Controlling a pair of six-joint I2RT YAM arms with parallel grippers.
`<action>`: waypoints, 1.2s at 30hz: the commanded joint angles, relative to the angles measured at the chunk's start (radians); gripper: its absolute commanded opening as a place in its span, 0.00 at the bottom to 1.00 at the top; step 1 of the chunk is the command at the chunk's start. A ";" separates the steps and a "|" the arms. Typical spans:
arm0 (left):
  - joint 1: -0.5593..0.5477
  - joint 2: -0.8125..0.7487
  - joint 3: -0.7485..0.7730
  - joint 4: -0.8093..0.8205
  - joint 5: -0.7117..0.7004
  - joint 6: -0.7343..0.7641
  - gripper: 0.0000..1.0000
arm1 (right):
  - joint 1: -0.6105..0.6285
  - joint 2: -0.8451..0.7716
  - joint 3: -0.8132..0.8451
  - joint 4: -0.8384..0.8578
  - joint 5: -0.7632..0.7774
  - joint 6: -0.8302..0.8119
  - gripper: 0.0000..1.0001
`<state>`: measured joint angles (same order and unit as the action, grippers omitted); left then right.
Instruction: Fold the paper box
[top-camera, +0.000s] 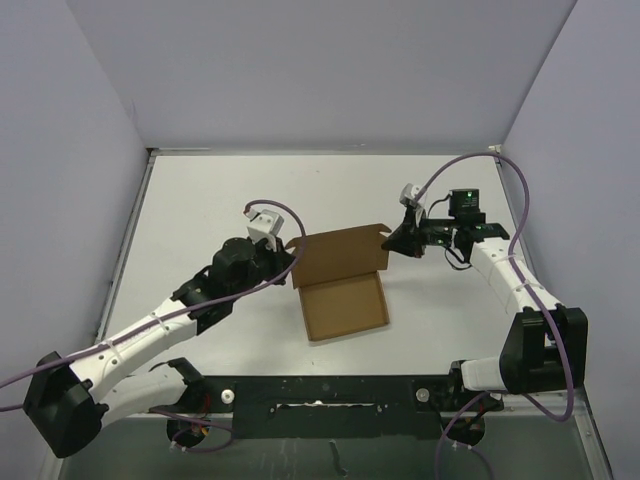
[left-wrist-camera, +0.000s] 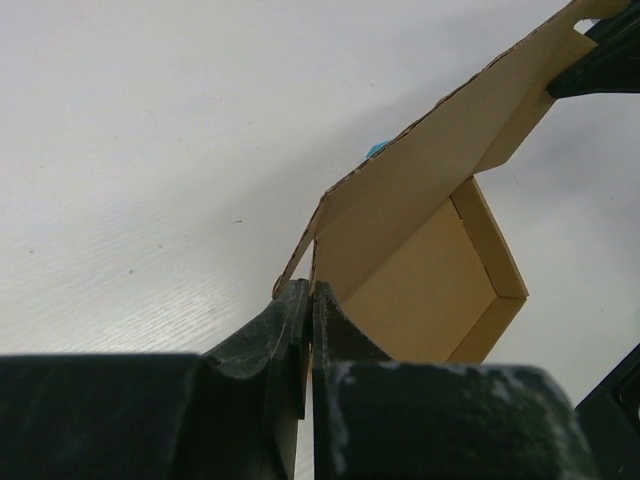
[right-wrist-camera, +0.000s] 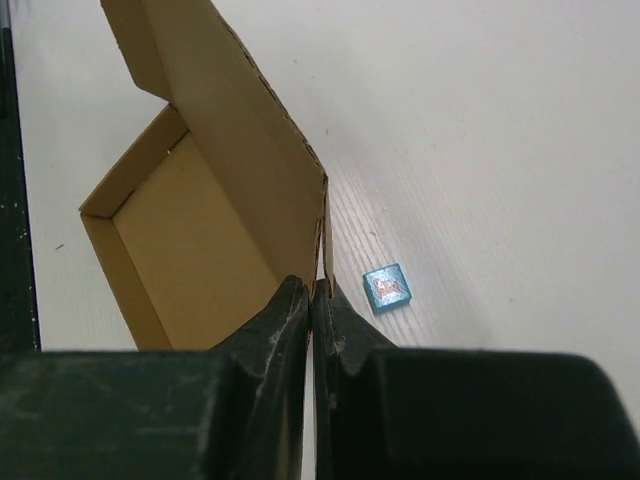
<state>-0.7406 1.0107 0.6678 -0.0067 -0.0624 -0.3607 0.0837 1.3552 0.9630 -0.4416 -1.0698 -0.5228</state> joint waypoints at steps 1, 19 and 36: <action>-0.048 0.037 0.094 0.051 -0.088 0.013 0.00 | 0.033 -0.008 0.057 0.068 0.092 0.117 0.00; -0.227 0.352 0.290 0.154 -0.605 0.009 0.00 | 0.216 -0.082 -0.029 0.333 0.681 0.442 0.00; -0.262 0.326 0.051 0.432 -0.652 -0.008 0.00 | 0.374 -0.060 -0.155 0.539 0.836 0.641 0.00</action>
<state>-0.9653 1.3842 0.7502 0.2615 -0.7601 -0.3367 0.3820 1.3045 0.8150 0.0029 -0.1753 0.0624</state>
